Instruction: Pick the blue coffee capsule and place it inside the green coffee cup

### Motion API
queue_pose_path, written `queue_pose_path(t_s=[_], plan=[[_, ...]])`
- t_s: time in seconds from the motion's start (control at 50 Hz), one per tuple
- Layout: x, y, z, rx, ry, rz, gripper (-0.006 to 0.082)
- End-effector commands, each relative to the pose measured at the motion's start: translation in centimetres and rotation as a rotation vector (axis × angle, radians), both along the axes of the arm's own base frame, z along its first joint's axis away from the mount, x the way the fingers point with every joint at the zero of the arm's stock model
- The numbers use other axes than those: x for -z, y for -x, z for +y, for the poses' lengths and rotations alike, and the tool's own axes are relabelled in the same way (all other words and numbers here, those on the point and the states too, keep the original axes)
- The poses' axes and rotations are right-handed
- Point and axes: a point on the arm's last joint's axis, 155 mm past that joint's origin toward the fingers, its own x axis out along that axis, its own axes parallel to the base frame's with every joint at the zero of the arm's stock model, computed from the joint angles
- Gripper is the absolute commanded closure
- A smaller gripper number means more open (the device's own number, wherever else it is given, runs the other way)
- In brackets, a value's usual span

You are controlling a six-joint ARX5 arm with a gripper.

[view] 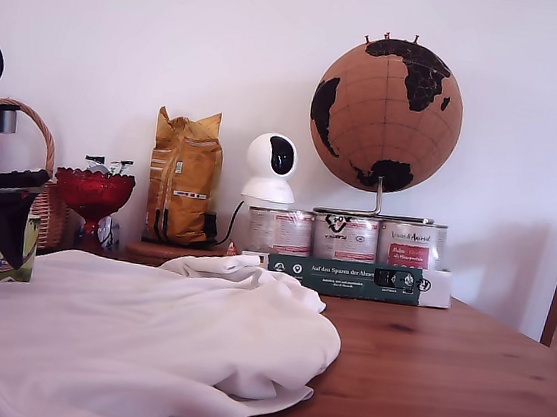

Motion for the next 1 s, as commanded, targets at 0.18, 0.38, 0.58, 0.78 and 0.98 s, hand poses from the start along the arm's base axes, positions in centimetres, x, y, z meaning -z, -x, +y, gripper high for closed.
queue_pose_path(t_s=[0.18, 0.38, 0.58, 0.78, 0.98], plan=[[0.4, -0.1, -0.4, 0.008, 0.021, 0.002, 0.0352], [0.6, 0.4, -0.9, 0.025, 0.048, 0.023, 0.0407], [0.0, -0.3, -1.5, 0.043, 0.074, -0.012, 0.0588], [-1.0, -0.8, -2.7, 0.075, 0.133, -0.03, 0.0587], [-5.0, -2.5, -4.8, 0.124, 0.244, -0.083, 0.0587]])
